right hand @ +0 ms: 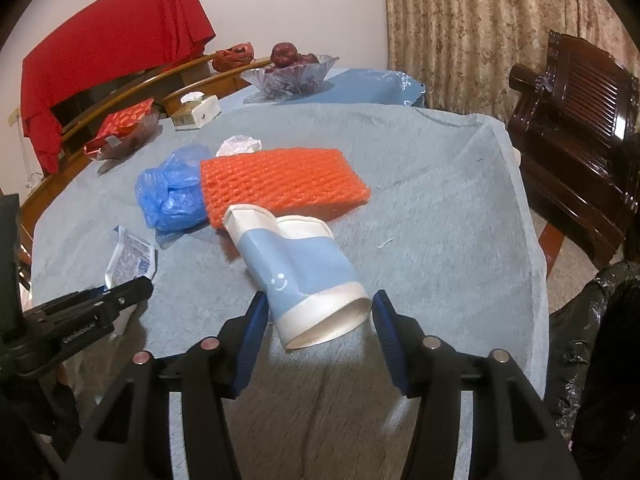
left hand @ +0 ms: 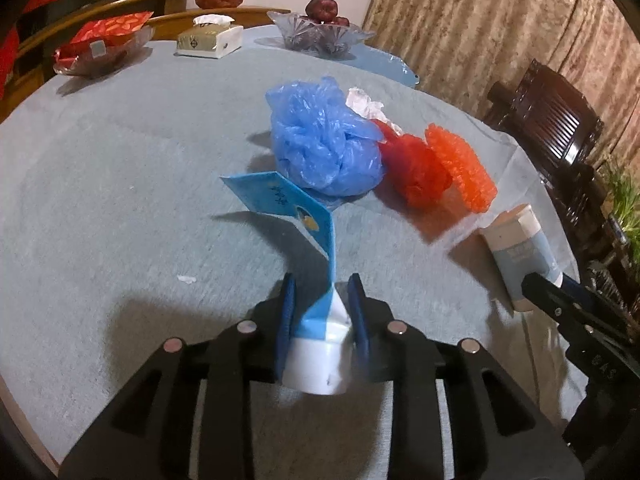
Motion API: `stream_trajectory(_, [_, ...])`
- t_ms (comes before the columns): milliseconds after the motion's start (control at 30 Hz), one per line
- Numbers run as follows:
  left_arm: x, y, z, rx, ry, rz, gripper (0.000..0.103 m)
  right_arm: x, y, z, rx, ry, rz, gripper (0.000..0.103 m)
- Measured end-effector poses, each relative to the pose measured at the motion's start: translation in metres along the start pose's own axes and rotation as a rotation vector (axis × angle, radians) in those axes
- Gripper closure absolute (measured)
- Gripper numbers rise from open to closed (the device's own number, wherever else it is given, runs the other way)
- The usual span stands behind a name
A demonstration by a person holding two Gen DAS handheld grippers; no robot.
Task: Collect trash
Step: 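Lift the blue tube and paper cup and carry both over the bin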
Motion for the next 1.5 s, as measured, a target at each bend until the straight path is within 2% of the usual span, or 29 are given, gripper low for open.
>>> stream_trajectory(467, [-0.009,0.033,-0.014,0.045,-0.003,-0.066,0.077,-0.013,0.036,0.003,-0.008,-0.008,-0.087,0.052])
stream_trajectory(900, [-0.018,0.077,-0.060,0.094,-0.076,-0.153,0.077,-0.021,0.089,-0.003,0.014,-0.018,-0.177,0.052])
stream_trajectory(1200, [-0.017,0.103,-0.107,0.165,-0.137,-0.191,0.077,-0.017,0.137,-0.022,0.065,-0.042,-0.232,0.052])
stream_trajectory(1500, [-0.003,0.127,-0.176,0.268,-0.238,-0.210,0.077,0.001,0.200,-0.059,0.186,-0.087,-0.279,0.052])
Point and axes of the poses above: each gripper's, at about its wrist camera, not at the fingertips, and y roughly against the way its jaws point, z to its left, x to its underside, the point moved 2 cm from there along -y, roughly the way its jaws point, and after that the axes turned 15 degrees about -x, right-handed, at the moved point
